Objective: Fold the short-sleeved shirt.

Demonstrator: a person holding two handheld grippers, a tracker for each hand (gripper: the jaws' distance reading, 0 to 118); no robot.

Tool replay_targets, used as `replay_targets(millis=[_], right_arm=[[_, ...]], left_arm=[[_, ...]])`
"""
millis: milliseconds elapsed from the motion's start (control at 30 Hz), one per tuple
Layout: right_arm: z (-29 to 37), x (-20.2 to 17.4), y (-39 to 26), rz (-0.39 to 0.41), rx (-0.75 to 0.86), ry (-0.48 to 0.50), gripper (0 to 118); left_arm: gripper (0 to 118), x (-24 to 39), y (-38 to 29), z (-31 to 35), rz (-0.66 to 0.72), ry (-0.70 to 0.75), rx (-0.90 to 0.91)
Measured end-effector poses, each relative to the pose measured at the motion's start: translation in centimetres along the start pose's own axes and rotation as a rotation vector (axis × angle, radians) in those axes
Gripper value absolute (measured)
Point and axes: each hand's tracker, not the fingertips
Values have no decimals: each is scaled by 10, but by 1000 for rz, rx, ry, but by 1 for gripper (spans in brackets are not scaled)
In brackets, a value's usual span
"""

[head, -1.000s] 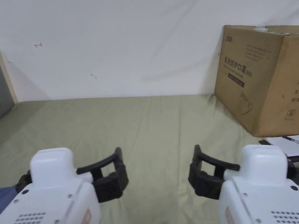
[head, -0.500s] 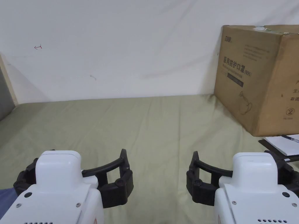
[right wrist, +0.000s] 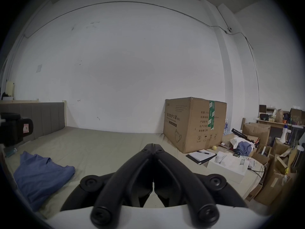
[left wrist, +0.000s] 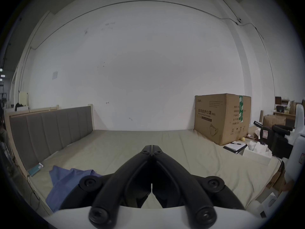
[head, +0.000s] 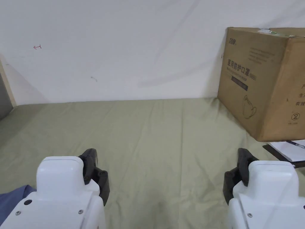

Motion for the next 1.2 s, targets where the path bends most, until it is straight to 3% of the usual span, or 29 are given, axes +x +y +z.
replay_targets(millis=[200,367,533,633,733,967,1200], right_arm=[[-4,-7,0,-17,-23,67,0],[-8,-40,5,-38,-20,230,0],[-4,-101,12,-34,-17,435,0],[3,-132,17,-89,-23,573,0],[14,-159,20,-69,-13,658,0],[30,-175,18,-31,-25,726,0],[23,-166,2,-2,-101,700,0]], left_arm=[[0,-10,8,5,-6,40,1],[0,-41,14,24,-6,151,6],[0,-79,21,52,-14,322,0],[0,-96,22,67,-7,401,5],[0,-105,23,75,-39,427,-20],[0,-129,13,69,-16,466,-96],[0,-179,-40,-4,97,392,-411]])
